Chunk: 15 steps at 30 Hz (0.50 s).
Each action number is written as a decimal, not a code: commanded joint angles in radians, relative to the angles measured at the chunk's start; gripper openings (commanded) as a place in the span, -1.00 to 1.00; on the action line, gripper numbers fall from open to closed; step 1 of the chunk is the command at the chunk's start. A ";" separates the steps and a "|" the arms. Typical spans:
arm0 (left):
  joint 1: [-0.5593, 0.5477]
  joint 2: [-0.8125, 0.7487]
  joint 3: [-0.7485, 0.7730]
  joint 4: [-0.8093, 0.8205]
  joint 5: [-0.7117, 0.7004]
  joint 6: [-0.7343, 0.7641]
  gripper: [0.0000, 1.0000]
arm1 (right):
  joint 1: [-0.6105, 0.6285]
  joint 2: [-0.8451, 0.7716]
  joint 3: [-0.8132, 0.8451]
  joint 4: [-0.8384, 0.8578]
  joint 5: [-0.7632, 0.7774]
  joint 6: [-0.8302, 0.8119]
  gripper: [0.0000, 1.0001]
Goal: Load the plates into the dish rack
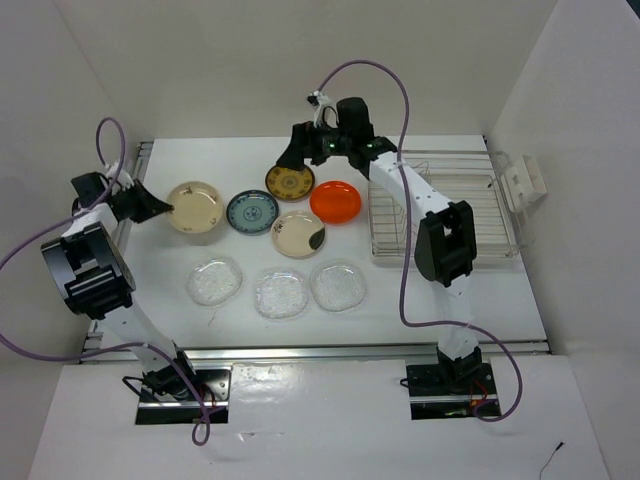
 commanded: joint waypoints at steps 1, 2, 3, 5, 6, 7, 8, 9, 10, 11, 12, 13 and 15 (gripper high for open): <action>-0.041 -0.084 0.198 -0.103 0.151 0.154 -1.00 | 0.034 0.027 0.061 0.077 -0.083 0.024 0.99; -0.060 -0.084 0.236 -0.149 0.131 0.185 -1.00 | 0.034 0.036 0.061 0.087 -0.083 0.033 0.99; -0.096 -0.084 0.275 -0.197 0.121 0.242 -1.00 | 0.045 0.037 0.076 0.087 -0.094 0.033 0.99; -0.126 -0.061 0.366 -0.309 0.120 0.276 -1.00 | 0.056 0.061 0.089 0.096 -0.113 0.042 0.99; -0.153 -0.061 0.382 -0.326 0.130 0.276 -1.00 | 0.056 0.061 0.089 0.109 -0.122 0.042 0.99; -0.167 -0.061 0.382 -0.326 0.130 0.276 -1.00 | 0.067 0.061 0.089 0.127 -0.122 0.054 0.99; -0.181 -0.061 0.392 -0.326 0.130 0.276 -1.00 | 0.067 0.070 0.089 0.138 -0.122 0.054 0.99; -0.195 -0.074 0.392 -0.314 0.139 0.265 -1.00 | 0.067 0.070 0.089 0.159 -0.122 0.065 0.99; -0.224 -0.074 0.392 -0.314 0.139 0.250 -1.00 | 0.077 0.070 0.089 0.159 -0.122 0.079 0.99; -0.236 -0.086 0.382 -0.287 0.139 0.241 -1.00 | 0.077 0.081 0.089 0.175 -0.122 0.079 0.99; -0.248 -0.100 0.372 -0.274 0.149 0.241 -1.00 | 0.087 0.081 0.089 0.175 -0.122 0.089 0.99; -0.268 -0.100 0.372 -0.259 0.159 0.210 -1.00 | 0.087 0.092 0.089 0.175 -0.107 0.090 0.99; -0.278 -0.114 0.359 -0.233 0.186 0.201 -1.00 | 0.096 0.092 0.089 0.175 -0.093 0.100 0.99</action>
